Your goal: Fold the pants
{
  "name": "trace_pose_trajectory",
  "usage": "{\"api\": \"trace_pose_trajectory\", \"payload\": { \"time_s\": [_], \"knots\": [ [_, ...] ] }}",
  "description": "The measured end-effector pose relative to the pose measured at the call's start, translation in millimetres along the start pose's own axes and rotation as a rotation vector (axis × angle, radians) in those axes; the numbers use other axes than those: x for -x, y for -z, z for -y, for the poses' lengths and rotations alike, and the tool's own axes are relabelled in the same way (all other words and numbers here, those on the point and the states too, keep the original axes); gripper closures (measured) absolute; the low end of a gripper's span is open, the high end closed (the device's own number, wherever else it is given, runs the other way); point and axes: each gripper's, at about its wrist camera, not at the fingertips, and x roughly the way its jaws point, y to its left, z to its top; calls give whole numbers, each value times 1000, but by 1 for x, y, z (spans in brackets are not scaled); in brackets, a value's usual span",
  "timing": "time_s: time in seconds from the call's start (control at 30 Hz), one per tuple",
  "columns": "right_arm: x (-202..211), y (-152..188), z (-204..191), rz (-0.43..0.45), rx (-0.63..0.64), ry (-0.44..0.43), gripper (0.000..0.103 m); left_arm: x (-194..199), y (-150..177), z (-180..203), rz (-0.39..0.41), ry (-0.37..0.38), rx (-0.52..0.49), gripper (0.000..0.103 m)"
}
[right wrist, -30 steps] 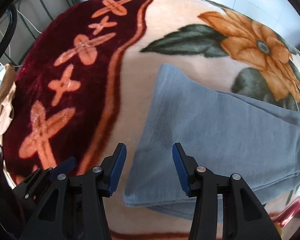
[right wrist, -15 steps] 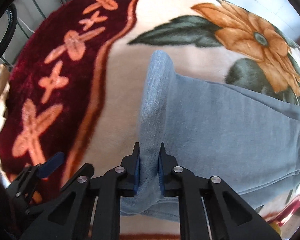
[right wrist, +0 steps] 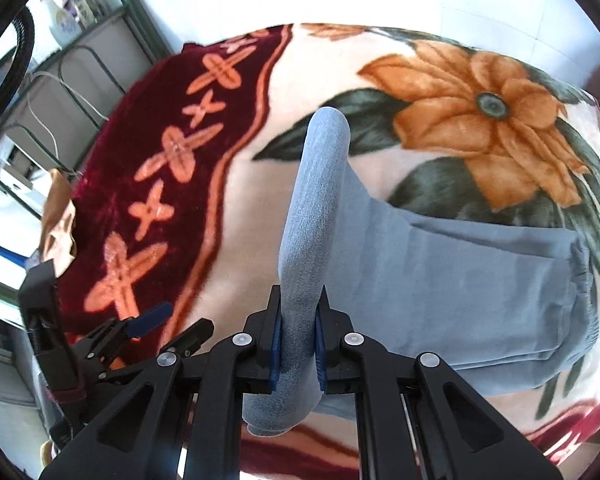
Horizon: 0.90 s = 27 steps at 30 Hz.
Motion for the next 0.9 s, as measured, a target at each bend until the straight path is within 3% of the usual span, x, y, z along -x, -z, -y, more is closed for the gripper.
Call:
{"api": "trace_pose_trajectory", "payload": {
  "time_s": [0.37, 0.9],
  "knots": [
    [43, -4, 87, 39, -58, -21, 90, 4, -20, 74, 10, 49, -114, 40],
    [64, 13, 180, 69, -95, 55, 90, -17, -40, 173, -14, 118, -242, 40]
  ]
}}
